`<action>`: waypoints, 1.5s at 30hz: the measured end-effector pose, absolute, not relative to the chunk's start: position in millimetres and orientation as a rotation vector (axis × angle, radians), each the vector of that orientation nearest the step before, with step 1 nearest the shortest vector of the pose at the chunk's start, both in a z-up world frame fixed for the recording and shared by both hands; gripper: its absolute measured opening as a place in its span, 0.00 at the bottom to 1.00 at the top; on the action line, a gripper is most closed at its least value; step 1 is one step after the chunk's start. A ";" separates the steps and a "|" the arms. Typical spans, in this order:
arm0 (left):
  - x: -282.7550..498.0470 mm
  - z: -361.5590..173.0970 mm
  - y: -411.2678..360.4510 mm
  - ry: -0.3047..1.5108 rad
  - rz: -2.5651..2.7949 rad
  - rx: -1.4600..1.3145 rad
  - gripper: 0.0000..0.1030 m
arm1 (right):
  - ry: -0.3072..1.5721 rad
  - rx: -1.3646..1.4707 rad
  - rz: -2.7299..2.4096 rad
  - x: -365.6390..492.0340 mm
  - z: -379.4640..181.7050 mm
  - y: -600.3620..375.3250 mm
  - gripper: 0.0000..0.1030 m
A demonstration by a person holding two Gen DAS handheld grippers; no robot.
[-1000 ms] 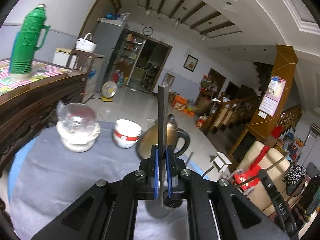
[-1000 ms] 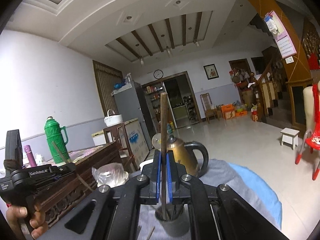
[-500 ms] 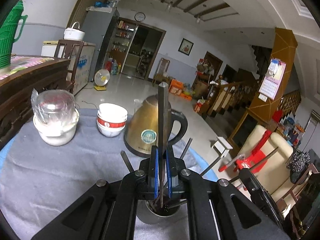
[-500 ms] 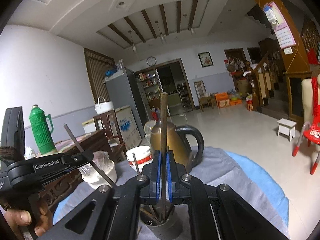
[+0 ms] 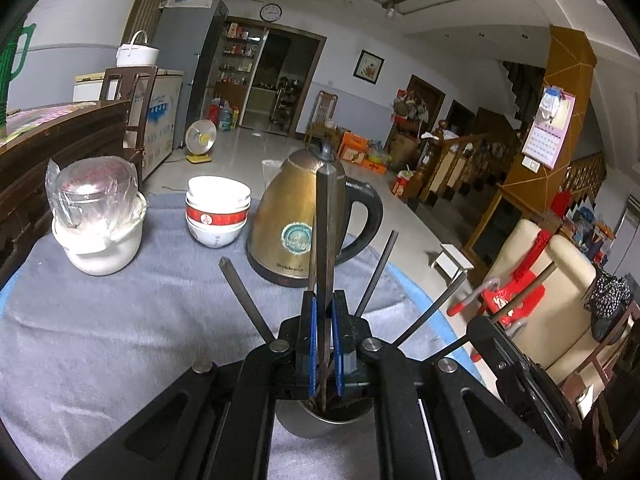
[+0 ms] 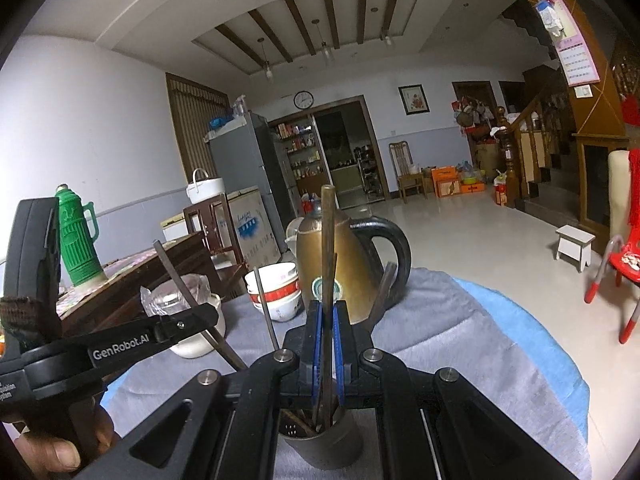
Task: Organize utensils
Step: 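Lower both chopsticks into the grey cup and open both tools, then move both open tools back over the remaining chopsticks on the cloth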
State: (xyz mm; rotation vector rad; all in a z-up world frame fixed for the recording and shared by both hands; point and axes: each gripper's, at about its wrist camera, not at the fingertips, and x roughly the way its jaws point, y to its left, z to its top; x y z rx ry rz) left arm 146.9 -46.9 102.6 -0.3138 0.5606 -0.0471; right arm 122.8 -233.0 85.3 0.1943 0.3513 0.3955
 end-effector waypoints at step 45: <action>51.7 78.6 17.3 0.720 0.104 -0.322 0.74 | 0.491 0.169 0.367 58.0 66.4 -244.9 0.74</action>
